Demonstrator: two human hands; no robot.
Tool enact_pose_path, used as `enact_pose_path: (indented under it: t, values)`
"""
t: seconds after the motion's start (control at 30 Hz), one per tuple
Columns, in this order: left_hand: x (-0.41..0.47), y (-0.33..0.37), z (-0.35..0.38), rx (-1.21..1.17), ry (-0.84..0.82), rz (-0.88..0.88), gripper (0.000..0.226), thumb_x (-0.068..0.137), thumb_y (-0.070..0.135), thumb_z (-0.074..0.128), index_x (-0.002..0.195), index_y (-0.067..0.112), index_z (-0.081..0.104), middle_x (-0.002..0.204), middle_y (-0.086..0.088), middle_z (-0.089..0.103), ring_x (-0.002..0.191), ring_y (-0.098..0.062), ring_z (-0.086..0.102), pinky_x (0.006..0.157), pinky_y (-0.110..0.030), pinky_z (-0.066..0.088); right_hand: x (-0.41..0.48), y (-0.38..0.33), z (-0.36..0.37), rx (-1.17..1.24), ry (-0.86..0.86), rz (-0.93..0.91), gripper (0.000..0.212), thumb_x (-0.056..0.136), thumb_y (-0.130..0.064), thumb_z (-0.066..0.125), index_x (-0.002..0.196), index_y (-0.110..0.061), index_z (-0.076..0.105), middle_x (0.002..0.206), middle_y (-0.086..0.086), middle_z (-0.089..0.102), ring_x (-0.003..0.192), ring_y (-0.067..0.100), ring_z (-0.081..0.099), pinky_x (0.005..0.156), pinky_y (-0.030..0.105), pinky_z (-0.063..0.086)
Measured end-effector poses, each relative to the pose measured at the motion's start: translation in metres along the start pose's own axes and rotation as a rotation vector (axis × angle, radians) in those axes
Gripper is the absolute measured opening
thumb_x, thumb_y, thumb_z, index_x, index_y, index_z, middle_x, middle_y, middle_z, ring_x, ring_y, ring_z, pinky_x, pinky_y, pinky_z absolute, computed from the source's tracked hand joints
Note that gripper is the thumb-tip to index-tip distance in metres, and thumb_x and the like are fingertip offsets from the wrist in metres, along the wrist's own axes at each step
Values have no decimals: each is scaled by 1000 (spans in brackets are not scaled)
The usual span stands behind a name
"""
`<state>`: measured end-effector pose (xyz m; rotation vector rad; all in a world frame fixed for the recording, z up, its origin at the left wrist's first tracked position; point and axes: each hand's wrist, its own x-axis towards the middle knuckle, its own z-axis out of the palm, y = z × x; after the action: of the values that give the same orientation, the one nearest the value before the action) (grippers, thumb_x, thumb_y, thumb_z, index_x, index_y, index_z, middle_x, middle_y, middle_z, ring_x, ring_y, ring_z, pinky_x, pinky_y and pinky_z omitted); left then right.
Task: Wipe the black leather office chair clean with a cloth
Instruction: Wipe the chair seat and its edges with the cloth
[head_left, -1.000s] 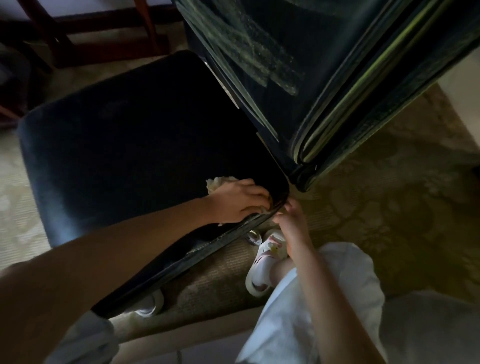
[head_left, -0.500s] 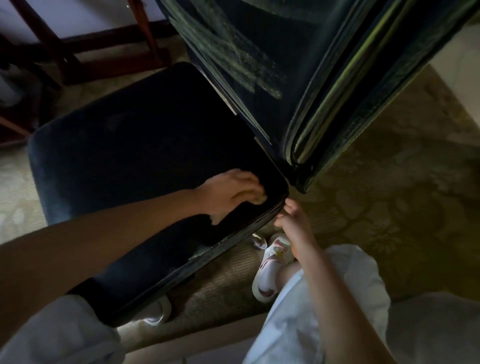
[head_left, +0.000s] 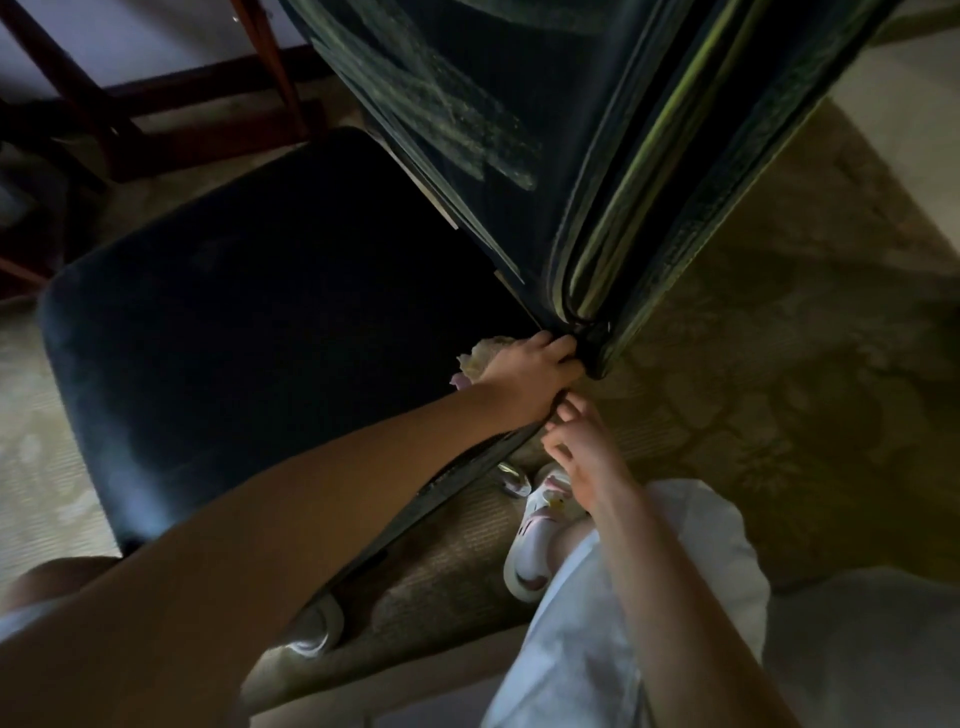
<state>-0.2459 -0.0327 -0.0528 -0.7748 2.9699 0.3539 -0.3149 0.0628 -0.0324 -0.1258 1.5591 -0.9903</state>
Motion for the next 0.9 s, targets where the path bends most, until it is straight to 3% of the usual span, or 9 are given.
enact_pose_path:
  t: [0.1, 0.2, 0.33, 0.47, 0.63, 0.73, 0.83, 0.9]
  values:
    - [-11, -8, 3, -28, 8, 162, 28, 83, 15, 62, 111, 16, 63, 114, -7, 56, 96, -27, 52, 75, -39, 51, 1, 2, 0, -33, 2, 23, 59, 84, 21, 34, 133, -11, 37, 126, 3, 51, 117, 16, 47, 102, 29, 38]
    - [-26, -13, 6, -85, 77, 276, 16, 79, 13, 65, 94, 15, 69, 98, -6, 62, 83, -26, 57, 68, -35, 52, 1, 3, 2, -144, 17, 33, 50, 88, 14, 39, 130, -14, 40, 104, -2, 53, 111, 20, 48, 102, 40, 40]
    - [-55, -21, 10, -129, 117, 224, 33, 86, 31, 39, 91, 20, 69, 93, 1, 62, 80, -19, 58, 68, -28, 51, 8, 6, 8, -239, 64, -55, 49, 90, 7, 44, 134, -16, 41, 120, 5, 54, 112, 22, 51, 82, 23, 49]
    - [-92, -23, 13, -236, 96, 122, 32, 88, 32, 40, 96, 22, 70, 98, 1, 61, 85, -18, 58, 70, -28, 49, 8, 20, 13, -526, 134, -207, 74, 79, 3, 54, 145, -20, 27, 136, 9, 45, 122, 28, 46, 104, 43, 38]
    - [-134, -29, 16, -268, 87, 50, 31, 90, 32, 39, 97, 24, 69, 101, 2, 61, 87, -18, 59, 72, -32, 51, -9, 38, 15, -983, 169, -423, 85, 84, -16, 63, 150, -18, 9, 155, 16, 6, 139, 35, 19, 111, 47, 26]
    - [-155, -32, 16, -260, 84, 30, 31, 90, 32, 39, 98, 24, 68, 102, 2, 61, 86, -19, 59, 73, -31, 52, -16, 45, 19, -1327, 87, -581, 90, 86, -33, 63, 150, -26, 1, 158, 8, -8, 144, 28, 2, 114, 43, 13]
    - [-176, -35, 17, -263, 51, 5, 33, 90, 34, 37, 102, 26, 66, 106, 2, 59, 91, -18, 57, 77, -31, 49, -16, 51, 22, -1547, 43, -642, 86, 88, -43, 58, 150, -30, -1, 158, 2, -9, 145, 23, -2, 114, 41, 14]
    - [-191, -37, 17, -276, 12, -35, 32, 92, 35, 37, 105, 28, 64, 111, 3, 57, 97, -17, 54, 81, -33, 49, -14, 54, 26, -1562, 125, -678, 80, 88, -38, 60, 150, -31, 9, 159, 2, 3, 145, 24, 6, 111, 41, 22]
